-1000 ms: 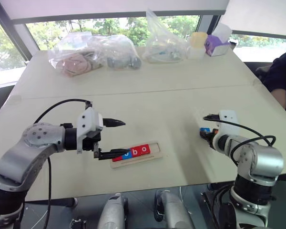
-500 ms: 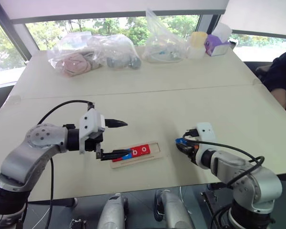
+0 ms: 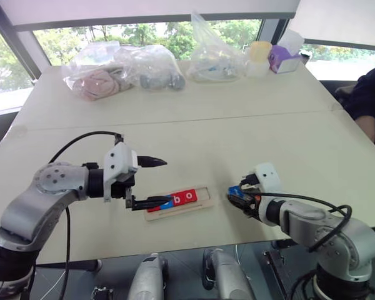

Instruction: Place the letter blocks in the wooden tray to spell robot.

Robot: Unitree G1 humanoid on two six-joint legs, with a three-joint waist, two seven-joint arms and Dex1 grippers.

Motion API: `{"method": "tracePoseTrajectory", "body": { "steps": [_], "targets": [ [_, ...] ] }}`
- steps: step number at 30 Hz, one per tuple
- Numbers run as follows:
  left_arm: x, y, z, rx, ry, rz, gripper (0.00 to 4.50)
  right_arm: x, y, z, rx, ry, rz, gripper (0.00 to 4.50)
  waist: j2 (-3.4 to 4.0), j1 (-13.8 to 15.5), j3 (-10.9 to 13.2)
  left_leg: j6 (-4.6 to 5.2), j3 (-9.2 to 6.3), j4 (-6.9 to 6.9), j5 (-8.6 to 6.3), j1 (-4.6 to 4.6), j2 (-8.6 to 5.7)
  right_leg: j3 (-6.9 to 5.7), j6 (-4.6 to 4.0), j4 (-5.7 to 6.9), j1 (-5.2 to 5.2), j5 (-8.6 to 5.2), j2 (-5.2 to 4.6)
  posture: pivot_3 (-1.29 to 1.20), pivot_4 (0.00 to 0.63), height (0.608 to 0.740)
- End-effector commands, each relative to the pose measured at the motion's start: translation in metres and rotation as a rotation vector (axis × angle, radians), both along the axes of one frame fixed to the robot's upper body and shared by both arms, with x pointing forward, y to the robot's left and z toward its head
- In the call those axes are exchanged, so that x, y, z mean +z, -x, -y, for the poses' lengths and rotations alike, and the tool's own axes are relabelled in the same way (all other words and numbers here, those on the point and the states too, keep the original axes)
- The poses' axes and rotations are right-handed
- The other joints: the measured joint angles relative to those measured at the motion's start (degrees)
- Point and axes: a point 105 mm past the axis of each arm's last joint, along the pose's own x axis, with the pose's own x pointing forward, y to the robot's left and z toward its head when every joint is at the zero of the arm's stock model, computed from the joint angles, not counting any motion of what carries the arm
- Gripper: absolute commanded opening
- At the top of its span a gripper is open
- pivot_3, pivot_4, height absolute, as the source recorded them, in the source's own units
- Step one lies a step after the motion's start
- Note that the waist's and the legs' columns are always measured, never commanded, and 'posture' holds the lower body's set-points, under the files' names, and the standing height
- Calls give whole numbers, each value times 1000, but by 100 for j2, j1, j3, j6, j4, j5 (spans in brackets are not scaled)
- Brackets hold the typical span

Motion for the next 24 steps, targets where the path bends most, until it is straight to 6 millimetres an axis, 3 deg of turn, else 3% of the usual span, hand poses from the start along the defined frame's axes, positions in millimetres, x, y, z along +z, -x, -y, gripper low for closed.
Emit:
{"method": "tracePoseTrajectory", "body": {
  "steps": [1,5,10,18,24],
  "targets": [
    [7,0,0,-6,-2,46,4500,39,-4,-4,193,40,85,4422,0,-11,3,0,0,0,0,1,0,0,0,-2,1,0,1,0,150,740],
    [7,-1,1,-10,-1,51,4500,67,-12,1,422,108,202,4422,-2,18,6,0,-1,-5,-1,0,-1,-4,0,-9,-1,-2,8,0,150,740],
    [8,-4,2,-5,9,55,4500,37,-3,15,855,299,216,4422,-11,72,7,3,7,-21,-3,-6,-6,-10,23,-16,0,-18,4,0,150,740],
    [9,-3,0,12,3,65,4500,5,-36,29,958,299,264,4422,-14,9,9,3,18,4,-2,-4,-5,1,24,-9,4,-15,2,0,150,740],
    [9,-1,-1,19,0,63,4500,-8,-44,33,978,274,213,4422,-13,27,9,3,18,2,-2,-3,-6,1,23,4,2,-11,6,0,150,740]
  ]
}}
